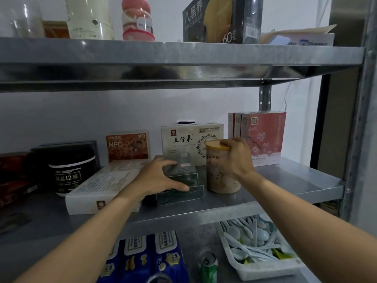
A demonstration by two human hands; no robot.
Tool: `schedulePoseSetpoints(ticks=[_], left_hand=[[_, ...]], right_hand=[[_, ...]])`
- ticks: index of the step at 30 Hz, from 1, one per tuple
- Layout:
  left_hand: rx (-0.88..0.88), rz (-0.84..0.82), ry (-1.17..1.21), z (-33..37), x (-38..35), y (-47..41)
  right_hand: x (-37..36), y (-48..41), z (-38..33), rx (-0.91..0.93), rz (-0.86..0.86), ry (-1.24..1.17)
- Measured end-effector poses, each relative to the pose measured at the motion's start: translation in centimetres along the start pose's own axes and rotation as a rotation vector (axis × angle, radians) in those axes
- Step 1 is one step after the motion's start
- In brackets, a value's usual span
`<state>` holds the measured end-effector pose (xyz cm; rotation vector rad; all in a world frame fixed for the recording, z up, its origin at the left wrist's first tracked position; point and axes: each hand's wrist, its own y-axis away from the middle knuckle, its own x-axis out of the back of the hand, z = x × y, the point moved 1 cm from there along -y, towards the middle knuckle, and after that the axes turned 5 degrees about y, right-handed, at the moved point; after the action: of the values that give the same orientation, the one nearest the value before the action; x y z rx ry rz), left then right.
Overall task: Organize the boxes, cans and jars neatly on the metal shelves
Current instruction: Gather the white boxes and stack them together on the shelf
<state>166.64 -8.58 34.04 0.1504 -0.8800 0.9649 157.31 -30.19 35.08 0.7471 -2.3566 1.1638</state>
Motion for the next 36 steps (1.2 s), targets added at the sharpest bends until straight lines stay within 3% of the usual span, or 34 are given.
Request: schedulePoseSetpoints(ticks=[11, 36], left_hand=[[-0.020, 0.016, 0.059, -0.2, -2.4, -1.2], [-0.138, -0.107, 0.089, 9.0, -12.0, -5.4]], right_hand=[[0.6, -0.4, 1.4, 0.006, 0.039, 0.045], [7.9, -2.9, 9.9, -0.126, 0.150, 0.156]])
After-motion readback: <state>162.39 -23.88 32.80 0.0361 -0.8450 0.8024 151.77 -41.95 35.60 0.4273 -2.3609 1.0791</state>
